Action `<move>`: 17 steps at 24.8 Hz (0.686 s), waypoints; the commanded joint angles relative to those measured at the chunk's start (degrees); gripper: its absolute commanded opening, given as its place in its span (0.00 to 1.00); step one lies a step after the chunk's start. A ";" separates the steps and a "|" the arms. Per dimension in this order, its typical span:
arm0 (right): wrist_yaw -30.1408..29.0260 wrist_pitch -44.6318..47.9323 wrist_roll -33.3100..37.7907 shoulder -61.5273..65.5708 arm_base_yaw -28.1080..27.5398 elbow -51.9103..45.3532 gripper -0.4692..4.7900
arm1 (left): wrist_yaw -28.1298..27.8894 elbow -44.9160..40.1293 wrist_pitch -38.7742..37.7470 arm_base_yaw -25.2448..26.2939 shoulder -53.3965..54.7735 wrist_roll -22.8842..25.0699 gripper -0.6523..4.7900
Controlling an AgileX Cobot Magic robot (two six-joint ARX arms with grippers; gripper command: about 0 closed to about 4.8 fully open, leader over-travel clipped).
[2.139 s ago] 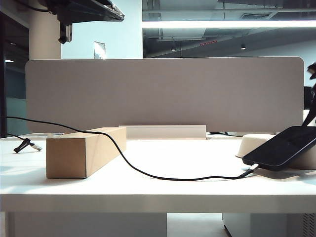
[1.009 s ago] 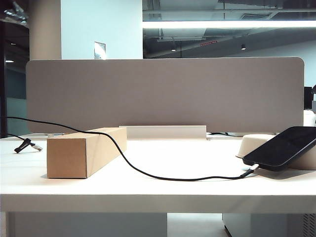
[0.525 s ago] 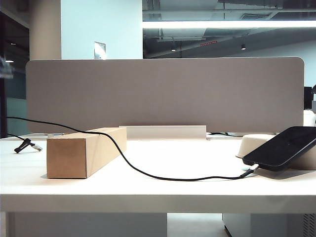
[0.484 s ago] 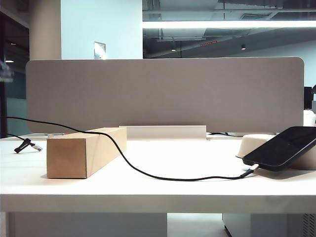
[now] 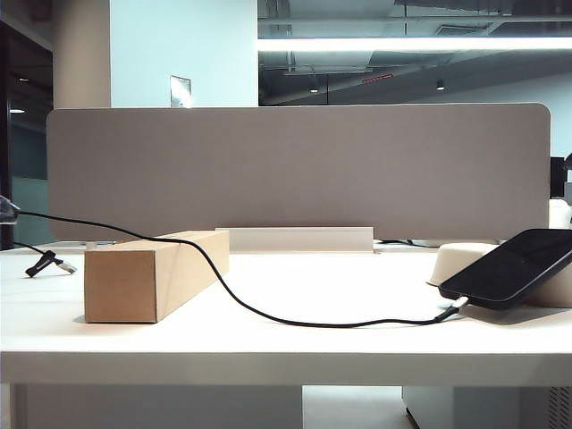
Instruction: Pick up the charging cable and the phone, plug the charging cable into the charging port on the phone, and finally place them back on the table.
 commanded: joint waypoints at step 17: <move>0.37 0.57 1.81 -8.00 0.09 -3.78 0.08 | -0.11 -3.50 10.40 -0.02 -0.04 4.61 0.11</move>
